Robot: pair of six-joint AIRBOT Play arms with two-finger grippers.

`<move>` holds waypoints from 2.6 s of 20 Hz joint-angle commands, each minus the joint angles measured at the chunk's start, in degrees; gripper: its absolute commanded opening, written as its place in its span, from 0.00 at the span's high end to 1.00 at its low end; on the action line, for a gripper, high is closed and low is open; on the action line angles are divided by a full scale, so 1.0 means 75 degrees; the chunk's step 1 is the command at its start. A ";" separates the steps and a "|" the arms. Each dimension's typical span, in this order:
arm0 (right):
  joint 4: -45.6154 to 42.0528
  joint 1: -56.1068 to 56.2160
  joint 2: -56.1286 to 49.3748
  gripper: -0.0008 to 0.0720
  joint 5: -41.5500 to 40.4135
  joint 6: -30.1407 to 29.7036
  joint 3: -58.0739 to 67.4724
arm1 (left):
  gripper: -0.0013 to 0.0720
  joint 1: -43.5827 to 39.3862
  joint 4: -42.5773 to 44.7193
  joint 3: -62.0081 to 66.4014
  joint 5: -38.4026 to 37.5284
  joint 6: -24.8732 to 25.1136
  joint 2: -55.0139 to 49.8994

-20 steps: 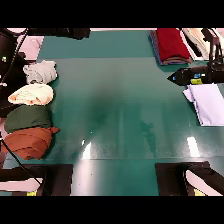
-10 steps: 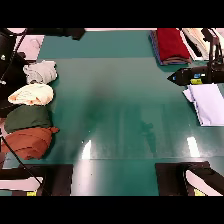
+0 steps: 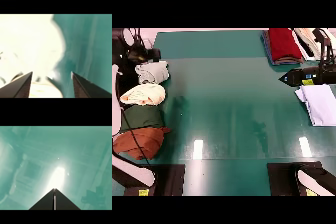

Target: Fold the shirts.

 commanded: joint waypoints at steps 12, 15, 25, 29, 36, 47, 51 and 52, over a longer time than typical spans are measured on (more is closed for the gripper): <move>0.0076 0.0003 0.0009 0.96 -0.0187 0.0323 0.0201 | 0.95 0.0592 -0.0504 0.0606 0.0863 0.0023 -0.0866; 0.0073 0.0003 0.0009 0.96 -0.0169 0.0437 0.1227 | 0.95 0.0551 -0.1035 0.0901 0.1282 0.0373 0.0373; 0.0009 0.0003 0.0006 0.96 -0.0245 0.0434 0.4080 | 0.95 -0.2436 -0.1151 0.0880 -0.0729 0.1110 0.3972; 0.0000 0.0003 0.0006 0.96 -0.0175 0.0434 0.4386 | 0.95 -0.4803 -0.1556 -0.0189 -0.0787 0.1151 0.3928; 0.0041 0.0003 0.0009 0.96 -0.0102 0.0437 0.4409 | 0.24 -0.5849 -0.1813 -0.1690 0.0533 0.1064 0.3628; 0.0044 0.0003 0.0003 0.96 0.0125 0.0434 0.4409 | 0.24 -0.2917 -0.3258 -0.5759 -0.0294 0.0568 0.3809; 0.0032 0.0003 0.0000 0.96 0.0184 0.0434 0.4406 | 0.24 -0.2917 -0.4319 -0.7778 0.1003 0.0638 0.3803; 0.0032 0.0003 0.0000 0.96 0.0184 0.0434 0.4406 | 0.24 -0.2917 -0.4607 -0.8061 0.1341 0.0720 0.3803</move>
